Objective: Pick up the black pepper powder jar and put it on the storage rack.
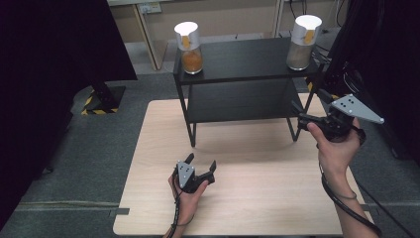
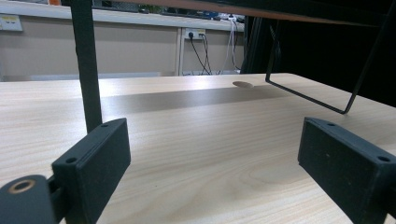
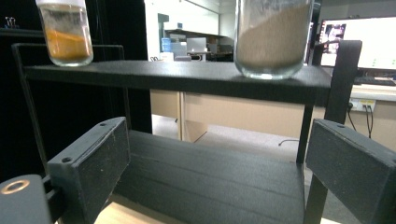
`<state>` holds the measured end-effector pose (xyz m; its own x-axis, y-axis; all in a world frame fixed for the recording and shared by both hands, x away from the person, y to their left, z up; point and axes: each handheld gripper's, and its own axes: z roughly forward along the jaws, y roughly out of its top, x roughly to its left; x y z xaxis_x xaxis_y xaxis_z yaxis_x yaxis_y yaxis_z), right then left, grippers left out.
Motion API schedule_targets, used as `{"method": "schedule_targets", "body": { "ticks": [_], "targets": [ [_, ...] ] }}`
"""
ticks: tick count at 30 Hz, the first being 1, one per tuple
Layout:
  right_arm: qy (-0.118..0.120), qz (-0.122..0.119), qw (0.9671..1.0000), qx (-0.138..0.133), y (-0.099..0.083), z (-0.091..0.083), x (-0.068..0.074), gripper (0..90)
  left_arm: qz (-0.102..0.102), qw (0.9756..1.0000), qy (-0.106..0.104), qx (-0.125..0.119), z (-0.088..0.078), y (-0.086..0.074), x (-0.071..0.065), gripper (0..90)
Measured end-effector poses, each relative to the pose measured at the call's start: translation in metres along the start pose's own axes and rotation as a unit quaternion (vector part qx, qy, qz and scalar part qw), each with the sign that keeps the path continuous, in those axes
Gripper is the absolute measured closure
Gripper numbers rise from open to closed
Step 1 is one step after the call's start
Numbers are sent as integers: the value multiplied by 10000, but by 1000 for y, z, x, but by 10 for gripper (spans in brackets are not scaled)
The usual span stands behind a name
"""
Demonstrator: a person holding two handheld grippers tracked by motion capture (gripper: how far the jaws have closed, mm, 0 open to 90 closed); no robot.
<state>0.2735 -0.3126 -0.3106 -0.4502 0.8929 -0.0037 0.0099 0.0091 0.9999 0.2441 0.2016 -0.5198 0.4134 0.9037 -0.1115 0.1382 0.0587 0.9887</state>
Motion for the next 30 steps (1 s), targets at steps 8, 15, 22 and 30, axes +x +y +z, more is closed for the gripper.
{"method": "schedule_targets", "body": {
  "ticks": [8,15,22,30],
  "targets": [
    [-4,-14,10000,68,-17,-4,-1,65,6,10000,-4,7,0,0,0,88],
    [-8,-2,9999,129,-29,-8,-3,65,4,10000,0,4,0,0,0,88],
    [32,99,9997,218,-37,-12,-4,66,6,10000,4,-1,0,0,-1,89],
    [40,169,9994,287,-48,-16,-5,65,2,10000,1,0,0,0,-1,88]
  ]
}}
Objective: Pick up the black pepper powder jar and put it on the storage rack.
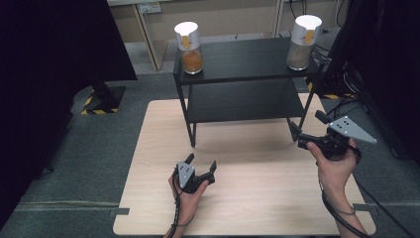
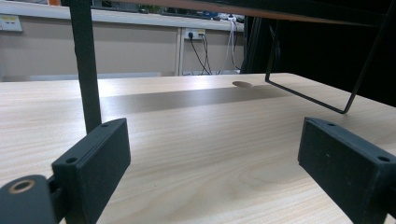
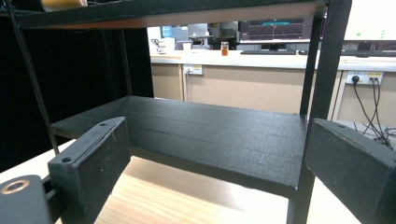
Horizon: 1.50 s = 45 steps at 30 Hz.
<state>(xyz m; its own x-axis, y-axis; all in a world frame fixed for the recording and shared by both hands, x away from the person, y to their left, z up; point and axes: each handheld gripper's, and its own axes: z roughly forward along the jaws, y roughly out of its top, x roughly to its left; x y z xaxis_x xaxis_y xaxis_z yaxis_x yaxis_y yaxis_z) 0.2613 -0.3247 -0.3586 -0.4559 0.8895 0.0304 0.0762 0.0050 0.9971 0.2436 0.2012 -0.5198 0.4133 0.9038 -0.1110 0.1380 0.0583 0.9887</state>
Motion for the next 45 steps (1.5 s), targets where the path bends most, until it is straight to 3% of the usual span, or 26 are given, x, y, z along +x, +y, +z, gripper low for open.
{"method": "schedule_targets", "body": {
  "ticks": [45],
  "targets": [
    [187,220,9979,580,-77,-14,-8,65,-12,10000,-9,-3,0,0,-1,88]
  ]
}}
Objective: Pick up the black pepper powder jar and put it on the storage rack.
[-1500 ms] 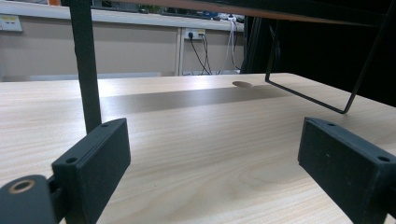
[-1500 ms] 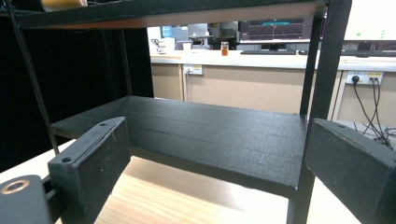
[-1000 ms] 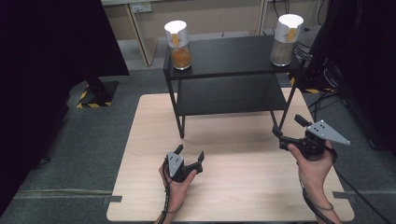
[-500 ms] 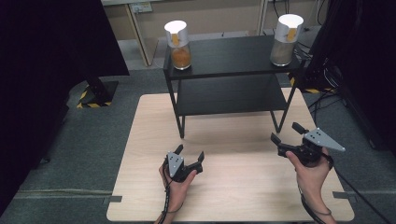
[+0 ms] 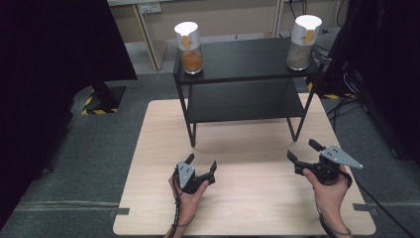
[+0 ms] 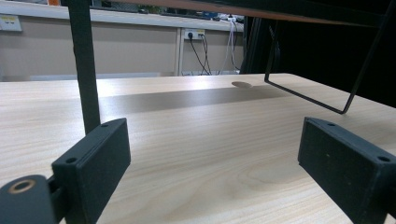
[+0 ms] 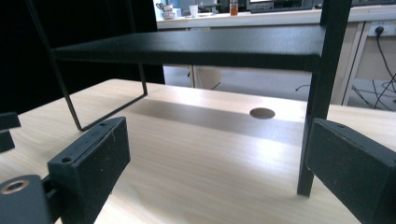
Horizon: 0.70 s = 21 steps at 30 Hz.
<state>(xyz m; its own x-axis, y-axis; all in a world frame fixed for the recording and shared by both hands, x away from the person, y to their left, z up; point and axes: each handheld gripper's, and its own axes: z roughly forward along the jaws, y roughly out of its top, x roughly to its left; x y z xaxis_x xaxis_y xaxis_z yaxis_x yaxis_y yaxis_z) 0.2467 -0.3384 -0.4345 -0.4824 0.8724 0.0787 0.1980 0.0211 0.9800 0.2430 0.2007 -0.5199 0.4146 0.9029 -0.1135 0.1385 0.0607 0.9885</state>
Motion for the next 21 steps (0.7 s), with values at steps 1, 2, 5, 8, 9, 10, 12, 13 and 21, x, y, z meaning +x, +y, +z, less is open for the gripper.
{"method": "schedule_targets", "body": {
  "ticks": [1,2,5,8,9,10,12,13,21],
  "targets": [
    [3,5,10000,18,-2,0,0,65,-3,10000,0,-1,0,0,0,88],
    [5,3,10000,22,-4,0,-1,65,-2,10000,0,-1,0,0,0,88],
    [1,5,10000,82,-9,-1,-1,65,6,10000,0,0,0,0,0,88],
    [-9,18,9999,142,-14,-1,-2,65,0,10000,4,-4,0,0,0,88],
    [-16,36,9998,169,-16,-1,-3,65,-2,10000,2,-4,0,0,0,88],
    [-21,39,9998,188,-17,-2,-3,65,0,10000,-1,-1,0,0,0,88],
    [-34,50,9997,231,-20,-2,-4,65,7,10000,-4,3,0,0,0,88],
    [-39,57,9997,243,-22,-3,-5,65,12,10000,-4,2,0,0,-1,88],
    [-60,101,9993,365,-33,-5,-7,65,13,10000,-3,0,0,0,-1,88]
  ]
}}
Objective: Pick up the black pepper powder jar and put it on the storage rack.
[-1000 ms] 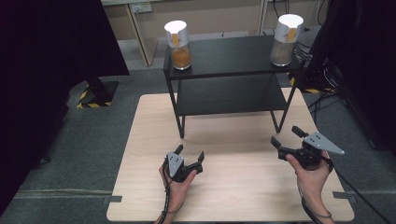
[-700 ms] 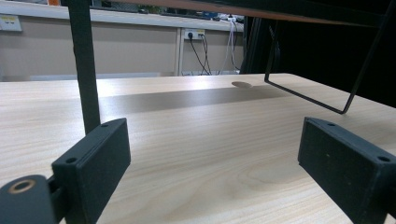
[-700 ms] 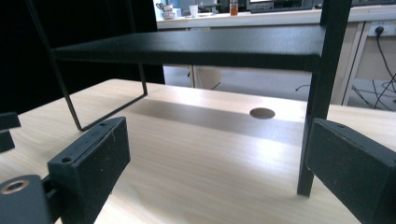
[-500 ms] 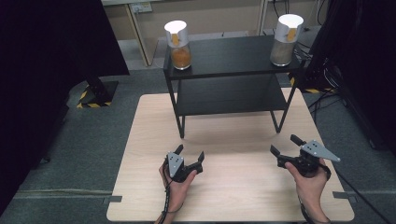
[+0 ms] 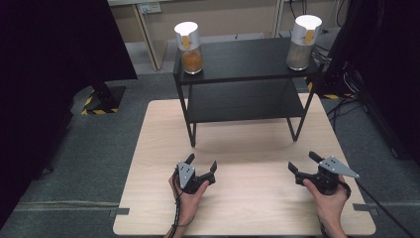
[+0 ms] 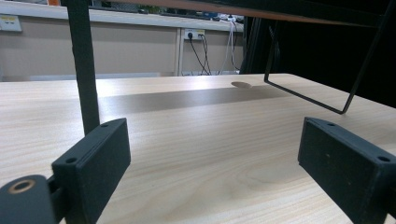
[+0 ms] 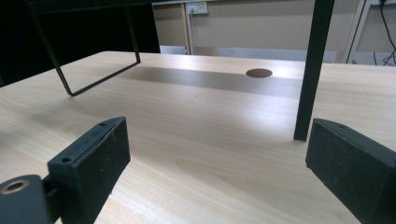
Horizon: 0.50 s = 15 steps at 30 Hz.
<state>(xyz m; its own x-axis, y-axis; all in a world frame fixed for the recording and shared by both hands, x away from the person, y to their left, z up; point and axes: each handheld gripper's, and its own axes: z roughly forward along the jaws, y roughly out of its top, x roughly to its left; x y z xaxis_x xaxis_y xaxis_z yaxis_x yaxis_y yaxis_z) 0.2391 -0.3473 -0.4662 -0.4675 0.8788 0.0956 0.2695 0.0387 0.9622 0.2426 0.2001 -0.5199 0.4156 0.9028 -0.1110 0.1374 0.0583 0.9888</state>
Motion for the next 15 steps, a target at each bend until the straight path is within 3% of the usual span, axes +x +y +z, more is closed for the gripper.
{"method": "schedule_targets", "body": {
  "ticks": [15],
  "targets": [
    [-56,59,9999,118,-12,0,0,65,-5,10000,-3,3,0,0,0,88]
  ]
}}
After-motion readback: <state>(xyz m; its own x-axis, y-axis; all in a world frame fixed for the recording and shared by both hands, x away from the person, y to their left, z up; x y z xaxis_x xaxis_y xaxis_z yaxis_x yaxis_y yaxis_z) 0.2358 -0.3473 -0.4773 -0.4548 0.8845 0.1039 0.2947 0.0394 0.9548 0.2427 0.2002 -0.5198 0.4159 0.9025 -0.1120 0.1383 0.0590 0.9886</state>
